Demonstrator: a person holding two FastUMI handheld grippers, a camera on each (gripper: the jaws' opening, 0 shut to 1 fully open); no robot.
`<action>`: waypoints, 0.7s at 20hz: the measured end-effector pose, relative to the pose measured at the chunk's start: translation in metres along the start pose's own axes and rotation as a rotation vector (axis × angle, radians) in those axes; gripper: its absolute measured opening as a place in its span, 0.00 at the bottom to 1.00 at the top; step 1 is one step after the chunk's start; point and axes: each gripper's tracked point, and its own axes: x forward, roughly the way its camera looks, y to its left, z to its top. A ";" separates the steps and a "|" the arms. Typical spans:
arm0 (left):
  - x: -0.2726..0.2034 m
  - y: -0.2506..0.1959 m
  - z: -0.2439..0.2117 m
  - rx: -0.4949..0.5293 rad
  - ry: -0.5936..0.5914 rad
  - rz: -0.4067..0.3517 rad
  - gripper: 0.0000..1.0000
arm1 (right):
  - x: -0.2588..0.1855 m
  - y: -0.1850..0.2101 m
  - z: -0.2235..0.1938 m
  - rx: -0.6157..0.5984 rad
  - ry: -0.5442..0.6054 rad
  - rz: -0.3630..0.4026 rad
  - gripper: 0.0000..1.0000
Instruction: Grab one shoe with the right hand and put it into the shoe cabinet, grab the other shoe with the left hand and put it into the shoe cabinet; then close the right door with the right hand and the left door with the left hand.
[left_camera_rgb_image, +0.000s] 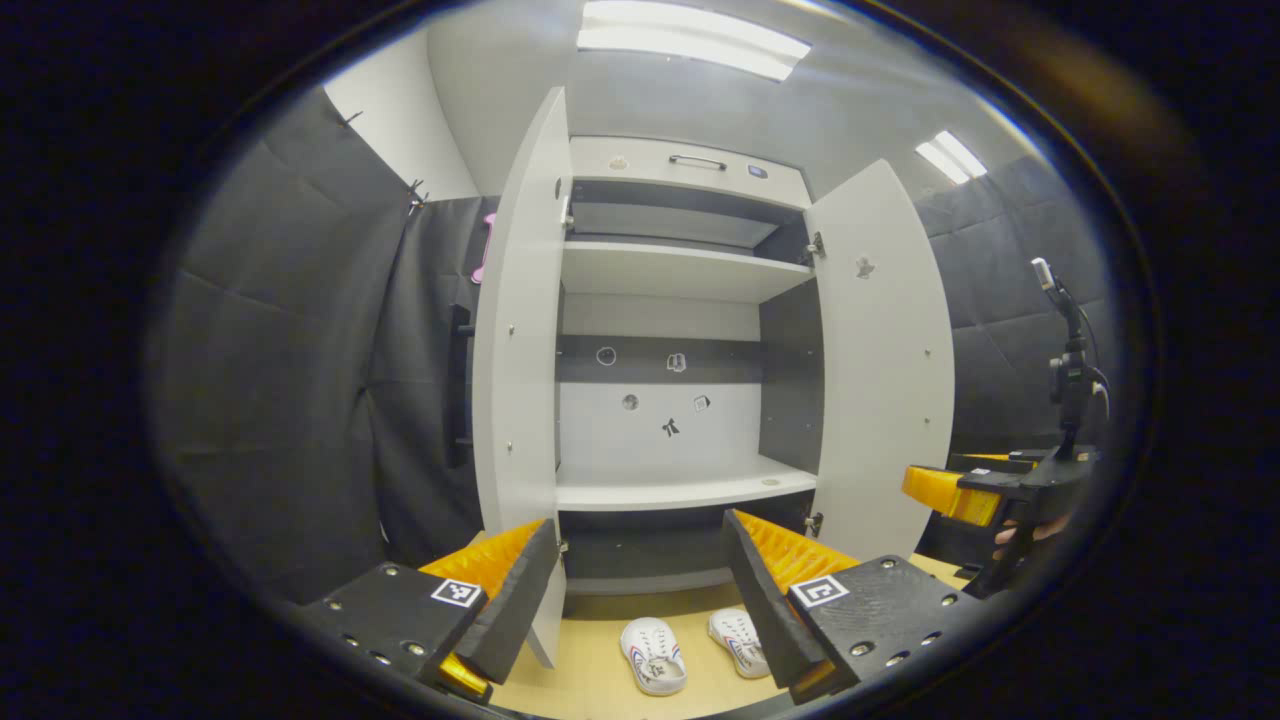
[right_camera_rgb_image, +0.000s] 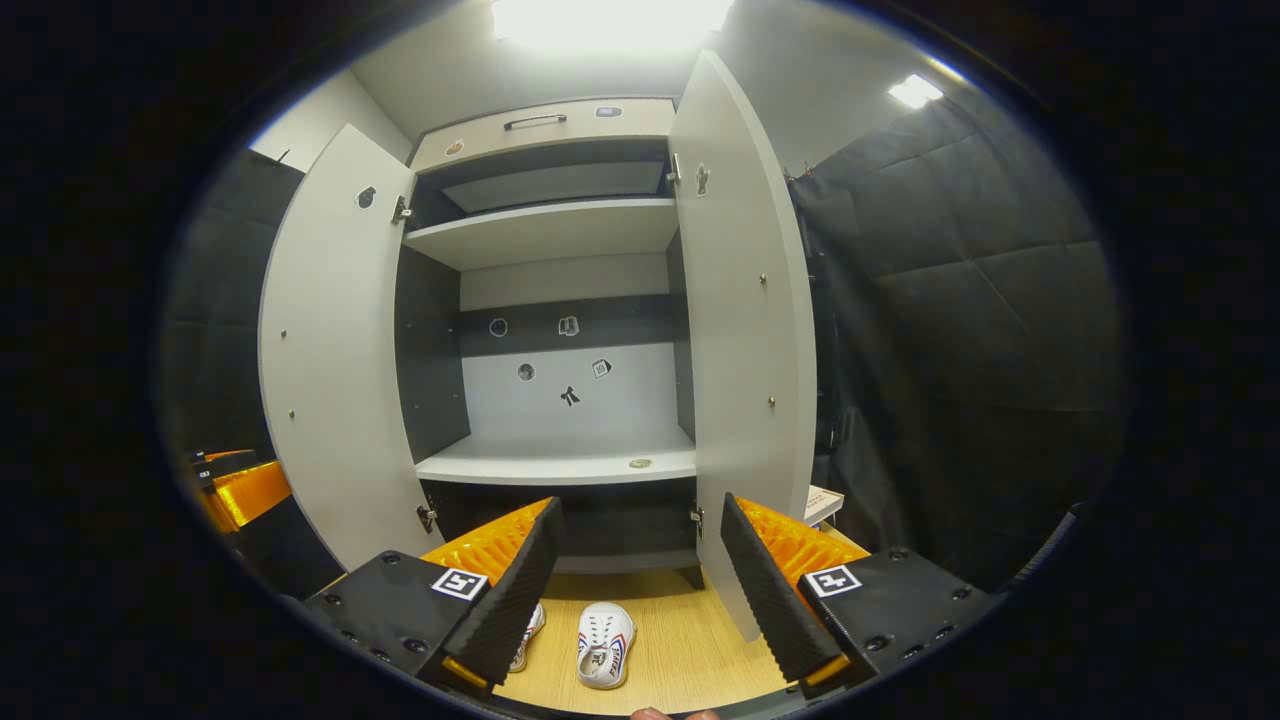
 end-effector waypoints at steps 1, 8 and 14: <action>-0.002 0.002 -0.001 -0.002 0.000 0.005 0.95 | 0.000 0.001 -0.001 -0.005 0.000 0.002 0.94; -0.016 0.029 -0.016 -0.032 0.024 0.064 0.95 | 0.008 0.018 -0.012 -0.013 0.046 0.044 0.94; -0.038 0.049 -0.037 -0.035 0.048 0.119 0.93 | 0.027 0.033 -0.026 -0.051 0.110 0.089 0.95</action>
